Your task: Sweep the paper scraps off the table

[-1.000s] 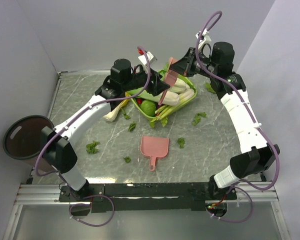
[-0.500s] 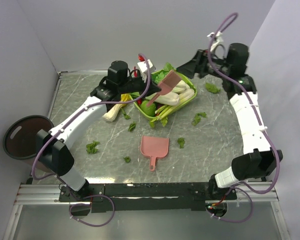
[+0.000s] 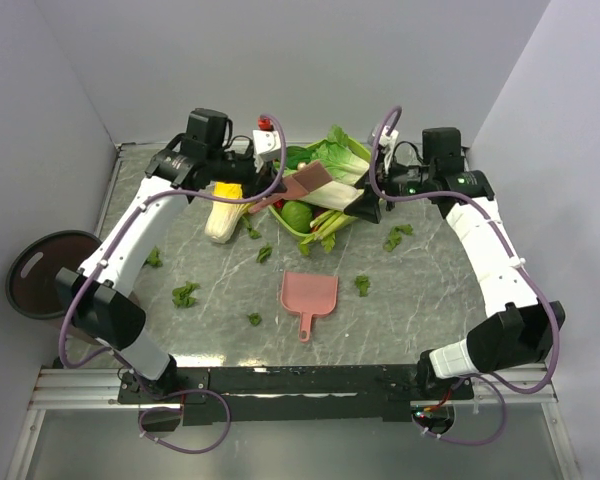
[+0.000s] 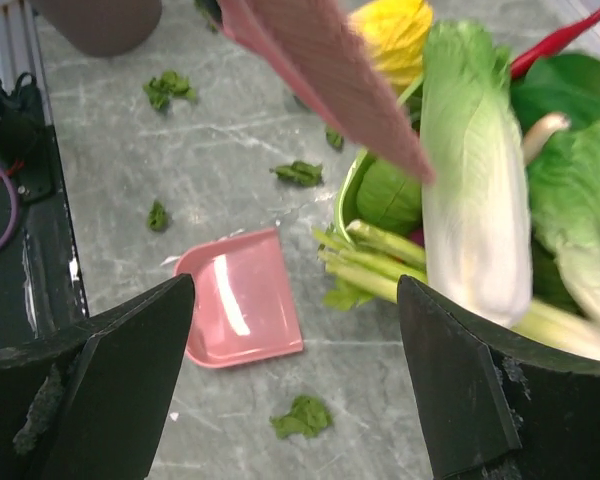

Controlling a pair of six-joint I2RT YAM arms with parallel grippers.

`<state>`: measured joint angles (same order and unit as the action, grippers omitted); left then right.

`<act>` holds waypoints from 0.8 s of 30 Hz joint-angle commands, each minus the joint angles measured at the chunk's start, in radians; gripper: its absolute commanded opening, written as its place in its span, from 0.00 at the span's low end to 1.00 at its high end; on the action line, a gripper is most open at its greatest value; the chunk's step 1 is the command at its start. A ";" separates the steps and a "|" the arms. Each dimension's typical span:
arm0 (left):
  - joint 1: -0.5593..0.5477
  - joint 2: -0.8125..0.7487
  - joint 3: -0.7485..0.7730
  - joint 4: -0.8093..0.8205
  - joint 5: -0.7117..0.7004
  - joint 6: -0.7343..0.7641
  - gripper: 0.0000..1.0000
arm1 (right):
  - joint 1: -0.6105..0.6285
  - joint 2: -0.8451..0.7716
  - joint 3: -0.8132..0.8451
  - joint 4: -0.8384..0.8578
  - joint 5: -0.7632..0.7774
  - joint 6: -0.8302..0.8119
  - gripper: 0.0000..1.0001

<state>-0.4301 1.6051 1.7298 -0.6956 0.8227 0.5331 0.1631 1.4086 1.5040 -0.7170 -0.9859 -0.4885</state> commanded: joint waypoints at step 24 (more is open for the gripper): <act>0.177 -0.166 -0.285 1.002 -0.361 -1.410 0.01 | 0.136 0.282 0.183 0.748 -0.184 1.079 0.98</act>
<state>-0.2596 1.4357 1.4033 0.1776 0.4644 -0.6971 0.2596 1.6260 1.5906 -0.1394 -1.0775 0.4122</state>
